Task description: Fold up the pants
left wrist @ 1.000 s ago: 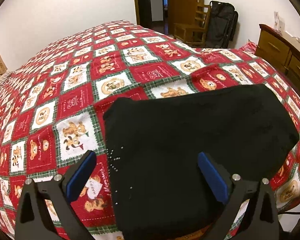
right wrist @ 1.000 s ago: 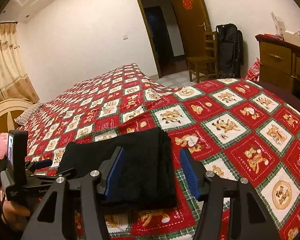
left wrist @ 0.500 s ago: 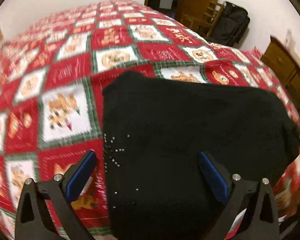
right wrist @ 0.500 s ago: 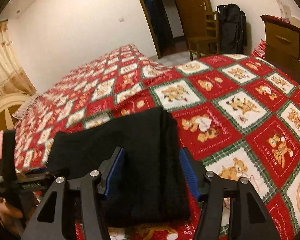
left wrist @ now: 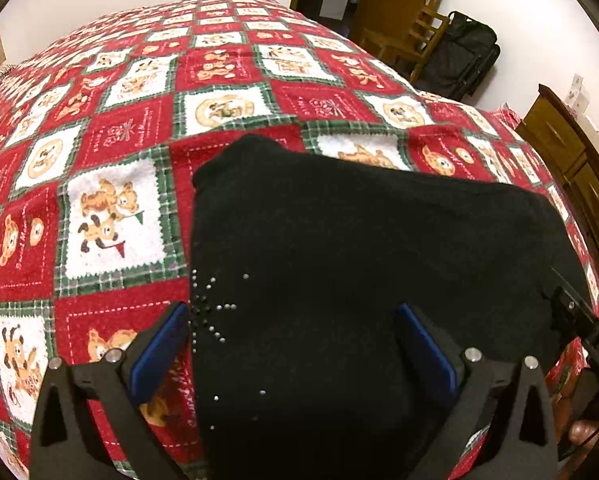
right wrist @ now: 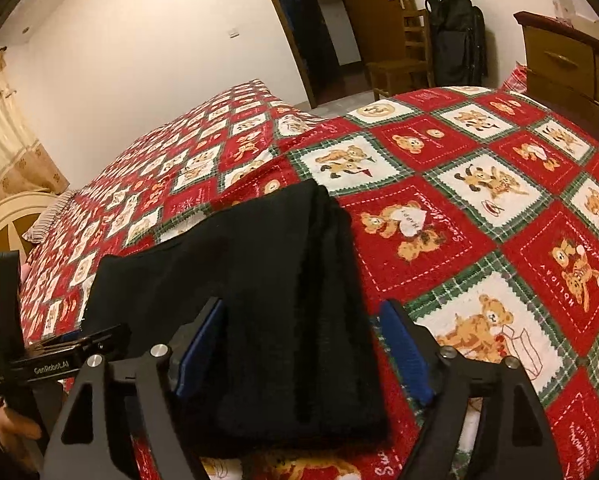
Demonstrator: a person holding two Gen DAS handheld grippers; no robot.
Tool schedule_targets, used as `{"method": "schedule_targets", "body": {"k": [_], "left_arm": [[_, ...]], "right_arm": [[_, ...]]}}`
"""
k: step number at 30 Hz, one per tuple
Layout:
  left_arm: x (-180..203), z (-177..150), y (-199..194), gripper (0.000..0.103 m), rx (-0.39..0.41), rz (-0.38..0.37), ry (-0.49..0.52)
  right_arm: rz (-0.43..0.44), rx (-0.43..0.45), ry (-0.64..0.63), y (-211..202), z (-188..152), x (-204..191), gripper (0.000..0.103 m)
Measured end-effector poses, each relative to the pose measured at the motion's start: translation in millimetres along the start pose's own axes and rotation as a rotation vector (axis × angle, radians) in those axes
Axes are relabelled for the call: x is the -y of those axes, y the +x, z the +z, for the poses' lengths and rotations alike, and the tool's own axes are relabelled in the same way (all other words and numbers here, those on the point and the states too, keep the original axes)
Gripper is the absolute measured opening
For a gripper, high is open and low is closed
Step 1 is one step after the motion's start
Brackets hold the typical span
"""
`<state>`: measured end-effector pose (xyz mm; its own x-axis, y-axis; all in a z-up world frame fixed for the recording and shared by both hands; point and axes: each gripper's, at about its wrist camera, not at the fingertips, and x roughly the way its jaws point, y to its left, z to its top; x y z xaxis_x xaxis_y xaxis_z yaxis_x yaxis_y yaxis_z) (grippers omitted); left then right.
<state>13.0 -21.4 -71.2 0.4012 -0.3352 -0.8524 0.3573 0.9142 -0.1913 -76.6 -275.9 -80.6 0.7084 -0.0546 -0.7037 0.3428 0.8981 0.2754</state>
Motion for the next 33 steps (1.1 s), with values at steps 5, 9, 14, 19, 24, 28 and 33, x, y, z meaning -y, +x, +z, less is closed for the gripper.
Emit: {"method": "schedule_targets", "body": {"k": [5, 9, 14, 19, 24, 28, 33], "left_arm": [[-4, 0, 0, 0.103, 0.004, -0.026, -0.003], [-6, -2, -1, 0.103, 0.011, -0.049, 0.007], [-3, -2, 0, 0.103, 0.014, -0.023, -0.009], [-1, -1, 1, 0.103, 0.006, -0.005, -0.012], [0, 0, 2, 0.103, -0.004, 0.004, -0.021], [0, -2, 1, 0.102, -0.003, 0.002, -0.022], [4, -3, -3, 0.090, 0.008, -0.018, -0.016]], "right_arm": [[-0.011, -0.013, -0.017, 0, -1, -2, 0.080], [-0.033, -0.004, -0.034, 0, -3, -5, 0.079], [-0.088, 0.019, -0.149, -6, -4, -28, 0.061], [-0.067, 0.013, -0.147, -7, -4, -29, 0.054], [-0.069, 0.021, -0.152, -8, -7, -29, 0.054], [-0.078, 0.021, -0.173, -8, -8, -34, 0.046], [-0.077, 0.024, -0.172, -9, -9, -38, 0.045]]}}
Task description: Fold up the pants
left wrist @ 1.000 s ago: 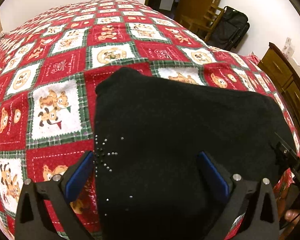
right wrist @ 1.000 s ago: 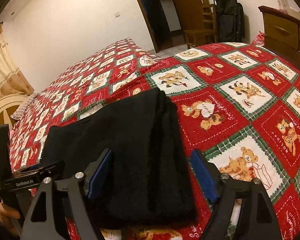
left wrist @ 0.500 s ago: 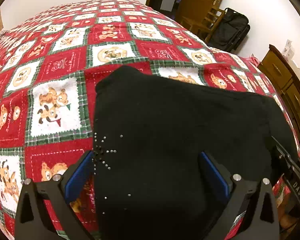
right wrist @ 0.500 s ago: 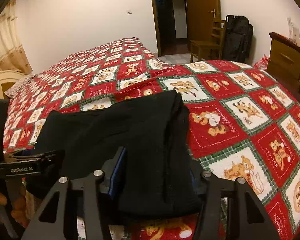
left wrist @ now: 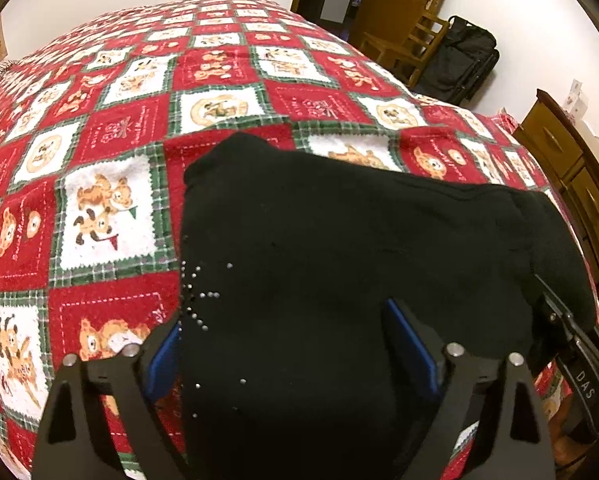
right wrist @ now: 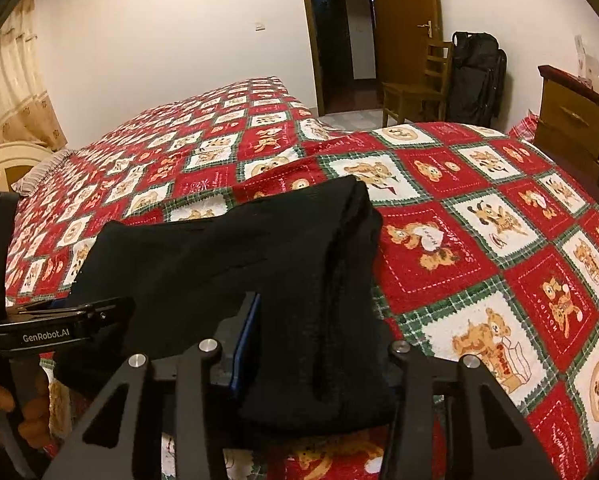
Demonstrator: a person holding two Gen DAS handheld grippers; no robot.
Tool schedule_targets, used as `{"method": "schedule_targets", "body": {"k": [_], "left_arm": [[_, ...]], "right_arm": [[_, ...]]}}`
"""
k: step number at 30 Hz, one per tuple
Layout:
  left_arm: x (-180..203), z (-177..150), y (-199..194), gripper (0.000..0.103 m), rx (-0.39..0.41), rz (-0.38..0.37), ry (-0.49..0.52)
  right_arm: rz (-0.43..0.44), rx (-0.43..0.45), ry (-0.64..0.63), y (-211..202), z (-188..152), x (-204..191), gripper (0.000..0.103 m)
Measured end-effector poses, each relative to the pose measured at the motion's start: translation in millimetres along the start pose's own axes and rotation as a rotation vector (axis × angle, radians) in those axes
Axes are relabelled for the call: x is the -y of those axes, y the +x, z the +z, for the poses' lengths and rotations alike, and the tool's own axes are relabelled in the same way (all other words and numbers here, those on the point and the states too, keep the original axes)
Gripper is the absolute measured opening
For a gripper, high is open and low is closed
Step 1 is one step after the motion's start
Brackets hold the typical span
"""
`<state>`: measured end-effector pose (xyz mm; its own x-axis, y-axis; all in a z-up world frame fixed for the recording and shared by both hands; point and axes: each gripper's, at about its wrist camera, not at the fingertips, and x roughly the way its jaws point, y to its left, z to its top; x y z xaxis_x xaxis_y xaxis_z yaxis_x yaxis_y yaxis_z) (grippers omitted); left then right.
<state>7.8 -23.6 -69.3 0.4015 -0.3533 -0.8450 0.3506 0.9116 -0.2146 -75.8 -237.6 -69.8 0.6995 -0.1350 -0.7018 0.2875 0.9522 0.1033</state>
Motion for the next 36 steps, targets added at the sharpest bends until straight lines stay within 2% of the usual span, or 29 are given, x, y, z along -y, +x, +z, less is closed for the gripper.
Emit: {"method": "schedule_targets", "body": {"k": [4, 6, 10, 14, 18, 23, 31, 36], "left_arm": [[-1, 0, -3, 0.079, 0.006, -0.022, -0.006], [-1, 1, -5, 0.066, 0.011, -0.043, -0.012], [1, 1, -6, 0.057, 0.012, -0.060, -0.011], [-1, 2, -8, 0.042, 0.021, -0.088, -0.027], [0, 3, -12, 0.033, 0.030, -0.088, -0.015], [3, 6, -22, 0.027, 0.056, -0.084, 0.021], [-6, 12, -34, 0.024, 0.079, -0.088, 0.013], [-14, 18, -42, 0.022, 0.107, -0.059, 0.014]], "right_arm": [[-0.009, 0.002, -0.008, 0, 0, -1, 0.041], [-0.015, 0.008, -0.022, -1, 0, -4, 0.038], [-0.027, 0.016, -0.039, -2, 0, -7, 0.035], [-0.018, 0.018, -0.041, -4, 1, -7, 0.031], [-0.004, 0.021, -0.038, -8, 4, -7, 0.029], [0.016, 0.042, -0.037, -18, 10, -14, 0.029], [0.049, 0.077, -0.071, -30, 26, -32, 0.029], [0.074, 0.096, -0.097, -29, 38, -46, 0.029]]}}
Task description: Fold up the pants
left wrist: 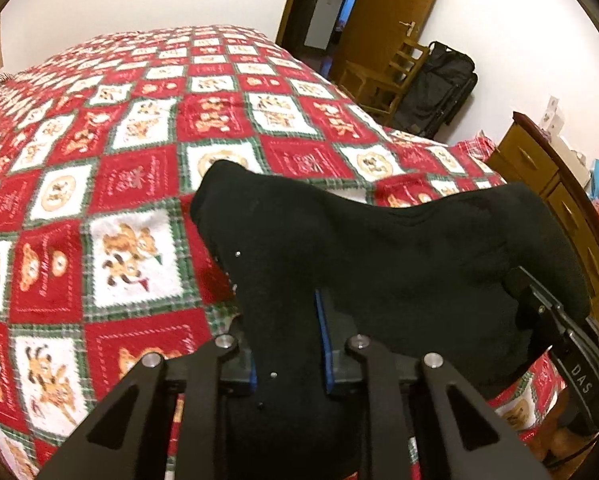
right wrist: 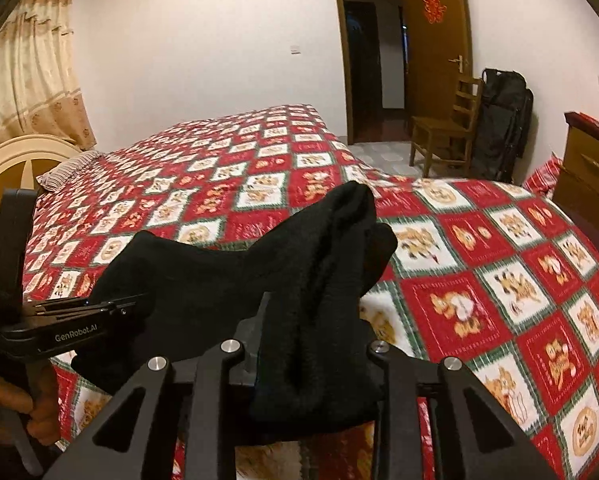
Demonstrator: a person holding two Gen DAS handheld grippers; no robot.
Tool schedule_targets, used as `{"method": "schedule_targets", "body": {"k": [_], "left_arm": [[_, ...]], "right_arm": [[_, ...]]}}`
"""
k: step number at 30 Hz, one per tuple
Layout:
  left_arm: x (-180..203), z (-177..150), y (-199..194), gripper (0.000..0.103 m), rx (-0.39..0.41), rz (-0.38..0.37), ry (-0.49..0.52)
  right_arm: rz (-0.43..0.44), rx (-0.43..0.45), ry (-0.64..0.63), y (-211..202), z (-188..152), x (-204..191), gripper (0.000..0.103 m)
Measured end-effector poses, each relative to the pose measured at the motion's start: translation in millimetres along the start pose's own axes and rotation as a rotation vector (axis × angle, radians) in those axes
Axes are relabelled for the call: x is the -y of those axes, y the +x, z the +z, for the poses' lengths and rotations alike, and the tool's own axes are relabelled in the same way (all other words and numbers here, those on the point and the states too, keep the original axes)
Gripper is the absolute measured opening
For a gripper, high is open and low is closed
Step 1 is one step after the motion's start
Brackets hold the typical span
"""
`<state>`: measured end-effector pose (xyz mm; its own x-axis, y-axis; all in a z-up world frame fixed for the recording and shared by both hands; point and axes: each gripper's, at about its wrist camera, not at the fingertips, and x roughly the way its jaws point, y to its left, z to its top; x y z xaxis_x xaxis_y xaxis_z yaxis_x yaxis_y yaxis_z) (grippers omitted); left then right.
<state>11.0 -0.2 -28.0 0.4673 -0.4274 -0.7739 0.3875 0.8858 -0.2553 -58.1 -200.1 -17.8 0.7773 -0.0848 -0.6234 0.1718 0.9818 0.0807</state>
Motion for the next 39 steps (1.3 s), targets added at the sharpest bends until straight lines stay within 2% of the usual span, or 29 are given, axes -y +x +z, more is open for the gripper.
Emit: {"method": "schedule_targets", "body": {"k": [6, 21, 34, 39], "left_arm": [[-11, 8, -9, 0.021, 0.042, 0.056, 0.001], [-73, 22, -19, 0.021, 0.097, 0.159, -0.104], [-146, 36, -43, 0.021, 0.175, 0.317, -0.223], [-172, 43, -52, 0.018, 0.200, 0.391, -0.253]], "right_arm": [[0.038, 0.021, -0.028, 7, 14, -21, 0.029], [0.147, 0.028, -0.123, 44, 43, -85, 0.029], [0.275, 0.030, -0.227, 102, 72, -166, 0.029], [0.307, 0.033, -0.263, 122, 79, -197, 0.029]]}}
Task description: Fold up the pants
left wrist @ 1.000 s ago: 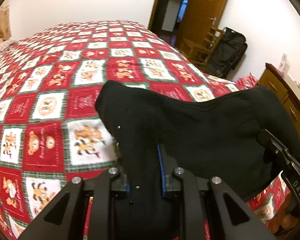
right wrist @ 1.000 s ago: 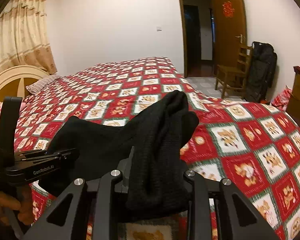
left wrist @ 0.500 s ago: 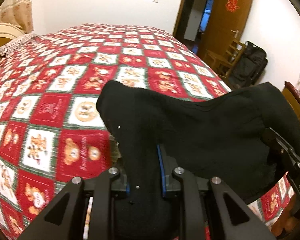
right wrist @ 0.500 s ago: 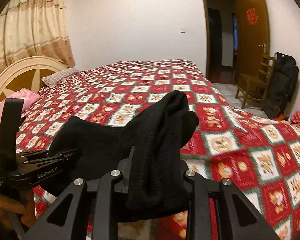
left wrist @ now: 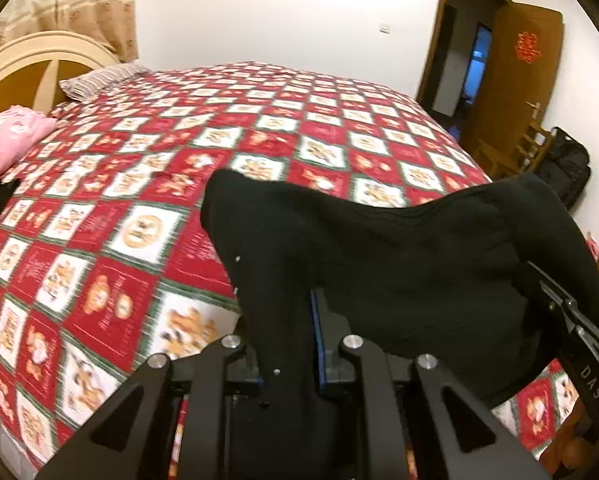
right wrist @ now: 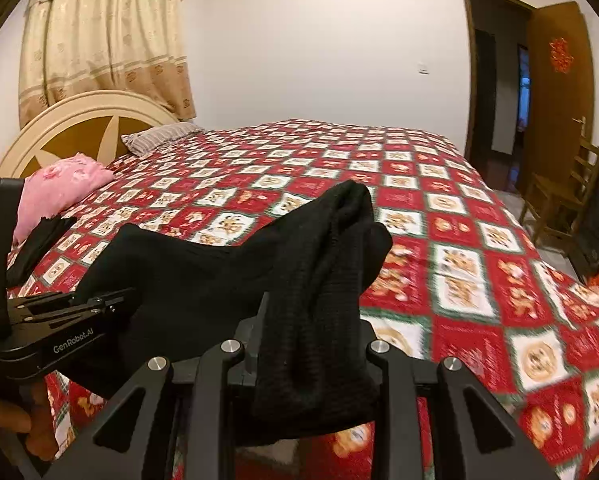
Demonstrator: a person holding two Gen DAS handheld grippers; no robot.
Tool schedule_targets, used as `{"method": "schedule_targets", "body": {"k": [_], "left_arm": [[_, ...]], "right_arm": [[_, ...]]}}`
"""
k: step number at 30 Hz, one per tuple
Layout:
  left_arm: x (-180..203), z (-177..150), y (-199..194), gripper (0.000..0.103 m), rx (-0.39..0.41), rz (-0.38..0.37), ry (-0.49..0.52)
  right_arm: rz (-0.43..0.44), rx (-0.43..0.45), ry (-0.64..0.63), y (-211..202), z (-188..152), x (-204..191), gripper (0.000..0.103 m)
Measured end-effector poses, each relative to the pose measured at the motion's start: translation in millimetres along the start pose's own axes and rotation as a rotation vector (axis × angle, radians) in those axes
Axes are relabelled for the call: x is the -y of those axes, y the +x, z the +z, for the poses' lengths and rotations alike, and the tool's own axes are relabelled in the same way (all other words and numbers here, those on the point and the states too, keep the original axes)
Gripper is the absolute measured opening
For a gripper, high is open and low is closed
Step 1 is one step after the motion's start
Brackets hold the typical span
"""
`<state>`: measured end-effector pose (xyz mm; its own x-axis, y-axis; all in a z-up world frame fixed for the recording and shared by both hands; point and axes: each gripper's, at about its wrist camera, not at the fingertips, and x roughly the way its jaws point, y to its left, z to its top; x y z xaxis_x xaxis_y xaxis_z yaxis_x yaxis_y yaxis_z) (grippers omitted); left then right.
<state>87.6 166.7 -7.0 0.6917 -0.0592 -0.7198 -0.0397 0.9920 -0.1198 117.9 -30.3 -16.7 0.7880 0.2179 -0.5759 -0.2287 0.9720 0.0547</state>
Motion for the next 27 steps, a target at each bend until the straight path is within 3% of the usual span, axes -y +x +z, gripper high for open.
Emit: {"method": "schedule_targets", "body": {"k": [7, 13, 16, 19, 21, 24, 26, 27], "left_arm": [[-20, 10, 16, 0.017, 0.010, 0.087, -0.013], [-25, 6, 41, 0.018, -0.030, 0.112, -0.018], [-23, 2, 55, 0.023, -0.052, 0.131, -0.020], [-25, 1, 60, 0.040, -0.069, 0.151, -0.025], [-34, -1, 61, 0.059, -0.088, 0.137, -0.043], [-58, -6, 53, 0.079, -0.093, 0.141, -0.091], [-80, -10, 46, 0.091, -0.102, 0.165, -0.122], [-90, -12, 43, 0.092, -0.107, 0.179, -0.136]], "right_arm": [[0.039, 0.005, -0.075, 36, 10, -21, 0.029], [-0.001, -0.082, -0.151, 75, 2, -15, 0.029], [-0.021, -0.135, -0.159, 96, -7, -6, 0.029], [-0.022, -0.179, -0.158, 112, -17, 4, 0.030], [-0.009, -0.184, -0.157, 115, -18, 8, 0.031], [-0.018, -0.192, -0.197, 118, -19, 7, 0.034], [-0.015, -0.199, -0.194, 121, -19, 8, 0.036], [-0.012, -0.203, -0.181, 122, -19, 10, 0.039]]}}
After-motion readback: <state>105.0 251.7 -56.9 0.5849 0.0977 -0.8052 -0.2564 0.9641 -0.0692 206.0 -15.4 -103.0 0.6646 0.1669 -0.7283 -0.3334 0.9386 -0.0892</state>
